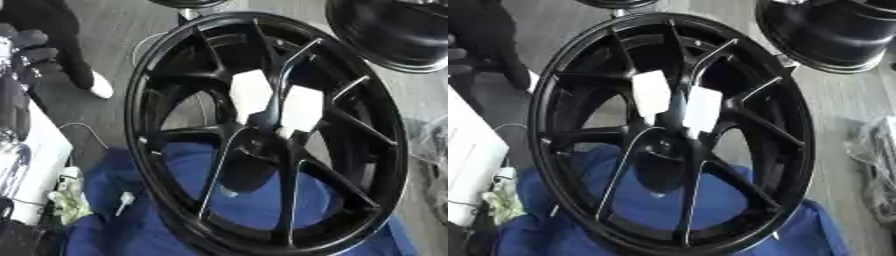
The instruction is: Pull the pin out of the wheel hub.
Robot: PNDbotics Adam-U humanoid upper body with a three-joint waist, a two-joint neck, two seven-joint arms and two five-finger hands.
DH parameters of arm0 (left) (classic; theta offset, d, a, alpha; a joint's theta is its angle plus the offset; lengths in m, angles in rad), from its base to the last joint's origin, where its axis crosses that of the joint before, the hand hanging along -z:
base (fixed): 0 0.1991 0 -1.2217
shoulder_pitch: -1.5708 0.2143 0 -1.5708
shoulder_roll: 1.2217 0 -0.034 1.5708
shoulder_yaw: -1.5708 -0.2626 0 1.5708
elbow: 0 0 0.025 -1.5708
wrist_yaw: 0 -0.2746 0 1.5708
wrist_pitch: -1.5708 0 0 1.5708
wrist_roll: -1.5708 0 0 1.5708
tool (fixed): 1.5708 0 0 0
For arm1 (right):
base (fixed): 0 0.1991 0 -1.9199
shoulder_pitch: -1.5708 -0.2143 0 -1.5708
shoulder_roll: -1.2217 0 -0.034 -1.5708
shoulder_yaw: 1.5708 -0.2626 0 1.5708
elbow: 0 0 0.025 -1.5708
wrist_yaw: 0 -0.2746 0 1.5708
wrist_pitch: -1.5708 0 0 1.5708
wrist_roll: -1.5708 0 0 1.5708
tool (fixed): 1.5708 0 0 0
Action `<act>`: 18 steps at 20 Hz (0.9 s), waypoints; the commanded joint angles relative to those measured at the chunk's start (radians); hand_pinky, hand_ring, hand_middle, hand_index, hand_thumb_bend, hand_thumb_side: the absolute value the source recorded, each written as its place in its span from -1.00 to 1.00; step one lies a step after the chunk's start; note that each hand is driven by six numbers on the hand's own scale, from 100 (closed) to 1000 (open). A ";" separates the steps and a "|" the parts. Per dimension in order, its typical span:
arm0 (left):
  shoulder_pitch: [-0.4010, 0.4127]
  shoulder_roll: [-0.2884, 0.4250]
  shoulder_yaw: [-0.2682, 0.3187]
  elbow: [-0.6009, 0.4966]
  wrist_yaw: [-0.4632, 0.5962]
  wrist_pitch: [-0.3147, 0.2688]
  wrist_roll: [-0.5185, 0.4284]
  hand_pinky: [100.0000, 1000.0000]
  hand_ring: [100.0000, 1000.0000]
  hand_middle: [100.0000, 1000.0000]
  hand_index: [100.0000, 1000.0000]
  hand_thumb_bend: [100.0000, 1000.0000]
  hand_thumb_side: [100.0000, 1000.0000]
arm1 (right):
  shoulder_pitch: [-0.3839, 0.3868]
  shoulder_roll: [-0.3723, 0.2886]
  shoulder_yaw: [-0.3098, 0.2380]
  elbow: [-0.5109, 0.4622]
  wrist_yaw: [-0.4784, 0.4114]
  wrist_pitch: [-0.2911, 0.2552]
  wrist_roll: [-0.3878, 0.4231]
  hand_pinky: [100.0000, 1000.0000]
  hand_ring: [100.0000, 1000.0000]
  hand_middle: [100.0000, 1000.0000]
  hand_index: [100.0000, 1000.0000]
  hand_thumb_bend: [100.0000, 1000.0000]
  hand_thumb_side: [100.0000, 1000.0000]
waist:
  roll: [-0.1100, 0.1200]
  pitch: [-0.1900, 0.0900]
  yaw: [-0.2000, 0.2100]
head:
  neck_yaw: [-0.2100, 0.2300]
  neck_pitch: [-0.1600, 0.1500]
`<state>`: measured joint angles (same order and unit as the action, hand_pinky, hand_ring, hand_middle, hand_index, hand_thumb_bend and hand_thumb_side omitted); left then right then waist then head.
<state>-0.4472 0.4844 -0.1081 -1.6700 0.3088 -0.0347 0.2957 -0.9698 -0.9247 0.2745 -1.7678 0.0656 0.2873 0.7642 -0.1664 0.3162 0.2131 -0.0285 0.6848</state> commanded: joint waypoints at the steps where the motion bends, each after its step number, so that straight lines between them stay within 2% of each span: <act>1: -0.010 0.028 0.002 -0.015 -0.005 -0.002 -0.004 0.22 0.33 0.30 0.35 -0.98 0.62 | -0.020 -0.041 0.012 -0.019 -0.030 0.058 -0.037 0.56 0.48 0.44 0.60 -1.00 0.33 | 0.007 -0.032 0.001 | -0.006 0.004; 6: -0.011 0.028 0.000 -0.016 -0.004 -0.001 -0.005 0.22 0.33 0.30 0.35 -0.98 0.62 | -0.027 -0.040 0.056 -0.044 -0.066 0.126 -0.067 0.56 0.48 0.44 0.60 -1.00 0.34 | 0.008 -0.031 0.003 | -0.016 0.010; 12: -0.011 0.028 -0.002 -0.016 -0.005 0.001 -0.007 0.22 0.33 0.31 0.35 -0.98 0.62 | -0.040 -0.028 0.097 -0.066 -0.075 0.162 -0.069 0.56 0.48 0.44 0.60 -1.00 0.38 | 0.008 -0.032 0.004 | -0.021 0.013; 18: -0.013 0.026 -0.004 -0.016 -0.003 0.001 -0.008 0.22 0.34 0.31 0.35 -0.98 0.62 | -0.041 -0.022 0.149 -0.082 -0.091 0.190 -0.033 0.56 0.49 0.45 0.60 -1.00 0.43 | 0.006 -0.033 0.007 | -0.024 0.016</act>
<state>-0.4478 0.4845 -0.1142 -1.6700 0.3088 -0.0343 0.2914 -0.9938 -0.9282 0.4264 -1.8355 -0.0177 0.4600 0.7137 -0.1682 0.3160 0.2200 -0.0501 0.6936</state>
